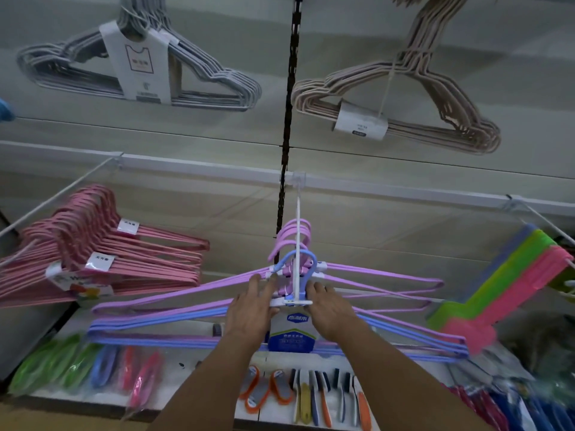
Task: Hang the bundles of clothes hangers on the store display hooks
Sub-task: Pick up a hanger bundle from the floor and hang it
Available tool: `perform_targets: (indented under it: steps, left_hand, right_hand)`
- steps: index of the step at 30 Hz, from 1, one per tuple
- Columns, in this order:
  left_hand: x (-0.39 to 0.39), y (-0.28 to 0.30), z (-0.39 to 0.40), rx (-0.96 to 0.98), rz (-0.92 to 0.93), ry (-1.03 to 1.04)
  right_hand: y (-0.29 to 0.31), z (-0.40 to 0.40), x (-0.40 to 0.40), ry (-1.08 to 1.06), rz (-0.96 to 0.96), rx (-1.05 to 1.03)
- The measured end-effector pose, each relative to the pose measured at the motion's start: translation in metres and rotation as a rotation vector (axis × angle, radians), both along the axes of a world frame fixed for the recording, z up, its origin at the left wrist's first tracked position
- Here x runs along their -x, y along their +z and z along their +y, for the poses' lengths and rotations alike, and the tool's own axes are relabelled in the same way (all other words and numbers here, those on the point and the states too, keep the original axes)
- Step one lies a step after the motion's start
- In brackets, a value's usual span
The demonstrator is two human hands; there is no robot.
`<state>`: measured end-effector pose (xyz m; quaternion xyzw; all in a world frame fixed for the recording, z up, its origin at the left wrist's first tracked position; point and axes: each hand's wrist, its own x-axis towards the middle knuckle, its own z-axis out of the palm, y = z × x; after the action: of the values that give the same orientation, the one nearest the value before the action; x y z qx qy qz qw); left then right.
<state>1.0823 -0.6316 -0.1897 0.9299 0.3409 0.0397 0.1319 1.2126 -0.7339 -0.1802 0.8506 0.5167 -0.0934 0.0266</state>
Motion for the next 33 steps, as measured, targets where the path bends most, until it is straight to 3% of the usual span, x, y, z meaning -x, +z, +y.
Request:
perform_targets:
  steps: [5, 10, 15, 27, 33]
  left_hand:
    - [-0.016, -0.004, 0.009, 0.019, 0.078, -0.029]
    - [-0.026, -0.008, 0.013, -0.120, 0.175, -0.053]
    - [-0.035, -0.007, 0.019, -0.236, 0.213, -0.020]
    - [-0.057, -0.019, 0.035, -0.076, 0.205, 0.023]
    - [-0.044, -0.017, 0.026, 0.035, 0.100, 0.067]
  right_hand:
    - [0.003, 0.002, -0.010, -0.040, -0.001, -0.048]
    - [-0.004, 0.009, -0.023, -0.158, 0.079, -0.236]
    - [-0.003, 0.024, -0.032, -0.177, 0.099, -0.189]
    - [-0.011, 0.044, -0.051, -0.224, 0.098, -0.092]
    - [-0.001, 0.029, -0.034, -0.237, 0.039, -0.075]
